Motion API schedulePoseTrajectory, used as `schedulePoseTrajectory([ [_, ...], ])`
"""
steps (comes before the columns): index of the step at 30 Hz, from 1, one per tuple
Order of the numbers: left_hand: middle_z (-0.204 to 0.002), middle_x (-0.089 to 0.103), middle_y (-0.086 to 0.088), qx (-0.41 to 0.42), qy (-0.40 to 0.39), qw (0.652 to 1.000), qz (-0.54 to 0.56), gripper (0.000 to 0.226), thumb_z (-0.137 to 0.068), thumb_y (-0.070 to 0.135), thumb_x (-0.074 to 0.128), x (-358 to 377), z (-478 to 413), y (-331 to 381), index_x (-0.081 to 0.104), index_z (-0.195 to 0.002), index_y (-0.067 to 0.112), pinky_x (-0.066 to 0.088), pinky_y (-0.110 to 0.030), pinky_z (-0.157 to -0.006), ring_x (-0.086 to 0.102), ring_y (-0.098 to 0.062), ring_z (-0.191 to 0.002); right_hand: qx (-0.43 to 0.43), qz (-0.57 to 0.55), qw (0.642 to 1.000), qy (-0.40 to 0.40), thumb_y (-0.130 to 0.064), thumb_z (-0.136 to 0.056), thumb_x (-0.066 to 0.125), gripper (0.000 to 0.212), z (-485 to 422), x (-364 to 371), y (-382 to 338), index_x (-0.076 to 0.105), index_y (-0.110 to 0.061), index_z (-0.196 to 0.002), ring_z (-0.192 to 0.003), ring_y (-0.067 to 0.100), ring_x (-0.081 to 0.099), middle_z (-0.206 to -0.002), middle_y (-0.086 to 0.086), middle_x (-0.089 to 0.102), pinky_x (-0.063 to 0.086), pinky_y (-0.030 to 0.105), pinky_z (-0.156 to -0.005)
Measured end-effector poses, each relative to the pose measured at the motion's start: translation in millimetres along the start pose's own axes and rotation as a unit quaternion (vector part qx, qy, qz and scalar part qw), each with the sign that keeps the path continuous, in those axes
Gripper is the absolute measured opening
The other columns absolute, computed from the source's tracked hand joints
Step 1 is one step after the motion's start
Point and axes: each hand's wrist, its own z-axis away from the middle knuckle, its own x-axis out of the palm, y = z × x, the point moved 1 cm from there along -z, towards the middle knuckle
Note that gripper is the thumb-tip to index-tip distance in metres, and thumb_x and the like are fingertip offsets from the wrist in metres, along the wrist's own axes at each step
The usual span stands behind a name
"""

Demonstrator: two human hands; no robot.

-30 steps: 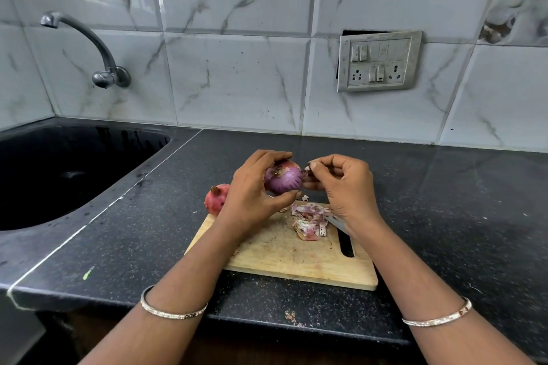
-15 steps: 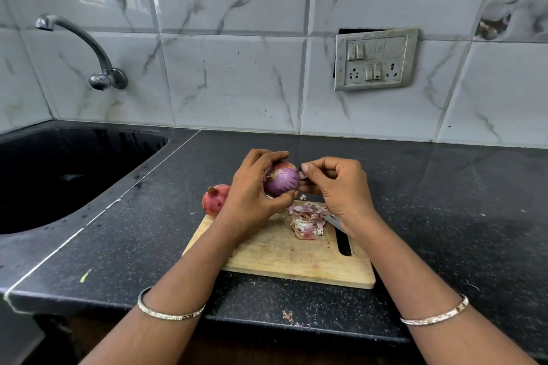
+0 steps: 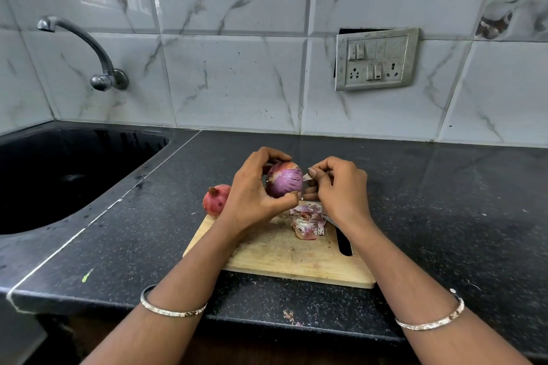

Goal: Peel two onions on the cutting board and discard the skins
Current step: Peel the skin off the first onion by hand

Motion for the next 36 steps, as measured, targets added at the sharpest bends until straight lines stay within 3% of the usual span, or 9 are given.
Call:
schedulePoseTrajectory([
  [4,-0.107,0.062,0.009,-0.010,0.007,1.000,0.023,0.052,-0.068,0.021,0.082,-3.5,1.1,3.6,0.055,-0.112,0.017,0.051,-0.019,-0.085,0.063,-0.013,-0.100,-0.003,0.053,0.998,0.027,-0.014,-0.099,0.064,0.011,-4.0,-3.4,6.0,0.067,-0.012,-0.088,-0.059,0.012,0.072,-0.078,0.001,0.070,0.063,0.038,-0.066],
  [7,-0.108,0.061,0.010,-0.014,0.003,1.000,0.011,0.051,-0.067,0.026,0.079,-3.9,0.5,3.6,0.055,-0.112,0.020,0.052,-0.020,-0.085,0.062,-0.010,-0.101,-0.049,0.128,0.991,0.005,-0.020,-0.091,0.068,0.007,2.2,-3.8,-3.0,0.075,-0.020,-0.091,-0.072,0.008,0.068,-0.079,-0.009,0.072,0.060,0.033,-0.077],
  [11,-0.111,0.060,0.005,-0.008,0.006,1.000,-0.013,0.052,-0.065,0.029,0.075,-3.1,-0.1,2.5,0.062,-0.114,0.020,0.047,-0.013,-0.087,0.060,-0.008,-0.104,-0.077,0.102,0.991,-0.025,-0.024,-0.082,0.067,0.012,7.0,-3.5,-11.3,0.078,-0.026,-0.087,-0.074,0.003,0.068,-0.076,-0.016,0.072,0.060,0.034,-0.074],
  [18,-0.115,0.060,0.006,-0.011,0.000,1.000,-0.025,0.060,-0.060,0.037,0.068,-3.6,-0.7,2.5,0.070,-0.119,0.027,0.048,-0.012,-0.091,0.061,-0.003,-0.108,-0.161,0.012,0.987,-0.016,-0.022,-0.091,0.073,0.012,6.9,-4.1,-16.4,0.079,-0.019,-0.100,-0.082,-0.001,0.069,-0.088,-0.012,0.076,0.051,0.010,-0.073],
  [23,-0.115,0.068,0.008,-0.028,0.020,0.999,-0.005,0.063,-0.062,0.026,0.077,-4.6,1.0,-1.4,0.064,-0.124,0.019,0.060,-0.034,-0.087,0.065,-0.006,-0.107,-0.212,0.000,0.977,-0.012,-0.019,-0.090,0.077,0.015,4.0,-7.2,-15.0,0.081,-0.016,-0.104,-0.087,0.001,0.072,-0.095,-0.005,0.079,0.055,0.015,-0.077],
  [29,-0.114,0.069,0.010,-0.030,0.010,1.000,0.000,0.065,-0.059,0.029,0.076,-3.4,2.1,-1.1,0.065,-0.123,0.019,0.059,-0.028,-0.087,0.065,-0.002,-0.107,-0.283,0.045,0.958,-0.008,-0.005,-0.089,0.074,0.017,0.4,-8.8,-10.2,0.080,-0.011,-0.103,-0.085,0.007,0.072,-0.094,0.000,0.079,0.057,0.019,-0.079],
  [36,-0.114,0.068,0.009,-0.015,-0.002,1.000,-0.019,0.066,-0.060,0.029,0.079,-4.4,0.6,-3.2,0.066,-0.124,0.016,0.055,-0.014,-0.084,0.062,0.006,-0.105,-0.310,0.089,0.946,-0.008,-0.006,-0.093,0.070,0.013,3.4,-7.4,-8.8,0.079,-0.007,-0.102,-0.083,0.014,0.072,-0.092,0.003,0.078,0.058,0.026,-0.077],
])
